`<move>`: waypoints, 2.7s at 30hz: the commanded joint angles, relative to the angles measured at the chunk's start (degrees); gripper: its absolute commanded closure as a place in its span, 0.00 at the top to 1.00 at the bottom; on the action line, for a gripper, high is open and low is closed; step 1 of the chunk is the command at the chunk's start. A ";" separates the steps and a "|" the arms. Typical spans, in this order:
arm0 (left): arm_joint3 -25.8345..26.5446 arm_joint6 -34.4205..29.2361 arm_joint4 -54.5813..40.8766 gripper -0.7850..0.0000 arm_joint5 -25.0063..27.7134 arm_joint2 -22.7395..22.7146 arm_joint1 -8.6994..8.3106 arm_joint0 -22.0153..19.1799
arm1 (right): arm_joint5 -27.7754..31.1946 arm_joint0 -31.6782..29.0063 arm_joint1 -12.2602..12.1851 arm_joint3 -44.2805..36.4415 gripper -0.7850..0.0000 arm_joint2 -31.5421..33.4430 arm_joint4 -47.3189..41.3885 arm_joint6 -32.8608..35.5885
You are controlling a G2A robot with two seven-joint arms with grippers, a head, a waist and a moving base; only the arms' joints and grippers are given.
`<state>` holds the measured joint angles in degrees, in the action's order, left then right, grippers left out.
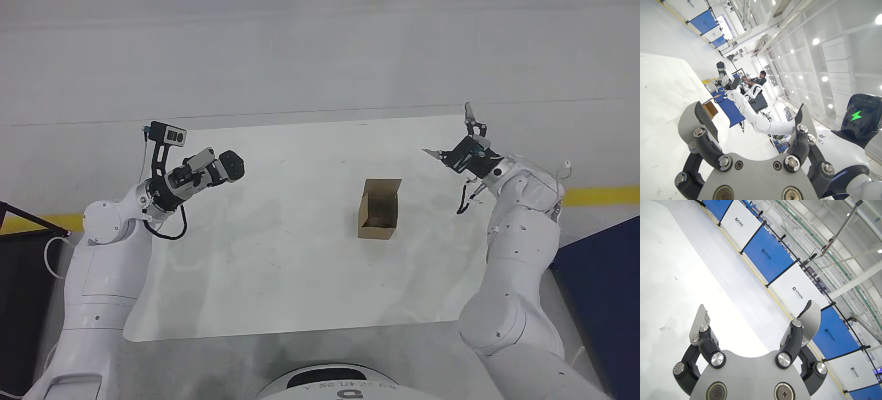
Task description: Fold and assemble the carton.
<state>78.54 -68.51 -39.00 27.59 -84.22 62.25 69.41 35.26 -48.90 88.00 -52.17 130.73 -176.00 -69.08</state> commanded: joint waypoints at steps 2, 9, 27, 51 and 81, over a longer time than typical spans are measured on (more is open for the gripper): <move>0.00 0.00 0.00 1.00 0.00 0.00 0.00 0.00 | 0.00 0.00 0.00 0.00 1.00 0.00 0.00 -0.01; 0.00 0.00 0.00 1.00 0.00 0.00 0.00 0.00 | 0.00 0.00 0.00 0.00 1.00 0.00 0.00 -0.01; 0.00 0.00 0.00 1.00 0.00 0.00 0.00 0.00 | -1.15 -0.03 0.21 -0.68 1.00 -1.57 0.00 0.25; -1.67 1.50 5.01 1.00 2.74 5.67 0.70 -1.49 | -14.37 7.87 -9.64 21.82 1.00 -5.98 0.00 -14.36; -2.14 0.93 5.02 1.00 3.06 6.21 0.76 -2.00 | -18.11 25.97 -21.46 52.17 1.00 -9.14 2.18 -18.13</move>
<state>76.40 -67.58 -33.97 30.65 -78.02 63.01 67.41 16.48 -23.65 67.50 -0.81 121.07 -173.30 -87.87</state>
